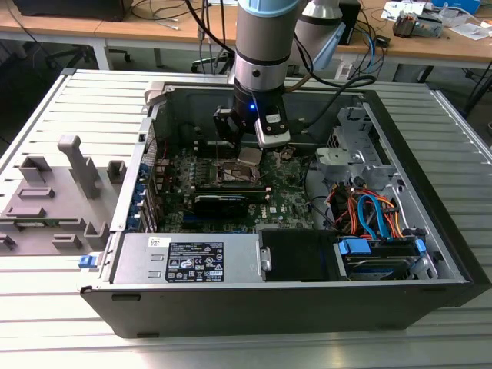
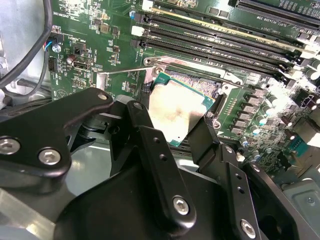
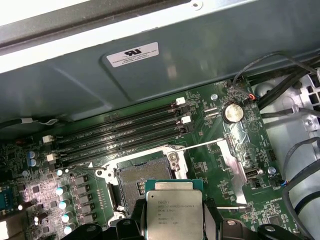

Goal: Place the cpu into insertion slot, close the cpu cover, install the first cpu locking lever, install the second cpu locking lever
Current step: 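Place the cpu into insertion slot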

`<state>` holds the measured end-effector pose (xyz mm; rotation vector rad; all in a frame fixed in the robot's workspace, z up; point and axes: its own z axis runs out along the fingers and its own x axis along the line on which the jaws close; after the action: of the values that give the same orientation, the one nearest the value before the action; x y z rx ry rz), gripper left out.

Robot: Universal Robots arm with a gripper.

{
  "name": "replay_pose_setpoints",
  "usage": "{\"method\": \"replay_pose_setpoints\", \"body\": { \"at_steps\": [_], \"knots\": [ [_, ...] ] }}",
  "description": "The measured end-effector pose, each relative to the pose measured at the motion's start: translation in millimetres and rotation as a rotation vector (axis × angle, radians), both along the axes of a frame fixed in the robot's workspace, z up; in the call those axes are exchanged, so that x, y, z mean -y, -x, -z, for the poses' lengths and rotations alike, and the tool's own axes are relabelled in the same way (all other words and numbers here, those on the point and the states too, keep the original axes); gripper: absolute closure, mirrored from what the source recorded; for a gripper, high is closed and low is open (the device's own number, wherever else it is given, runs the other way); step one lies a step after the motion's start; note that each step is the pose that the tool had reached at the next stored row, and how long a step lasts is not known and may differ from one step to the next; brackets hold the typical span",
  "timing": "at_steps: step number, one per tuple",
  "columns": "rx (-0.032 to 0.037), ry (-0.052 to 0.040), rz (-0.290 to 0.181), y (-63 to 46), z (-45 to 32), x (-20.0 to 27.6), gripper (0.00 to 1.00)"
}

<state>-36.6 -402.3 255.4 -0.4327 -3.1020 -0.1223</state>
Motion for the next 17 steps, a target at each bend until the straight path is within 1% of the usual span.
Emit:
{"method": "replay_pose_setpoints", "body": {
  "at_steps": [17],
  "knots": [
    [0.0,-0.0001,0.013,0.0,0.1,0.0,0.45]
  ]
}}
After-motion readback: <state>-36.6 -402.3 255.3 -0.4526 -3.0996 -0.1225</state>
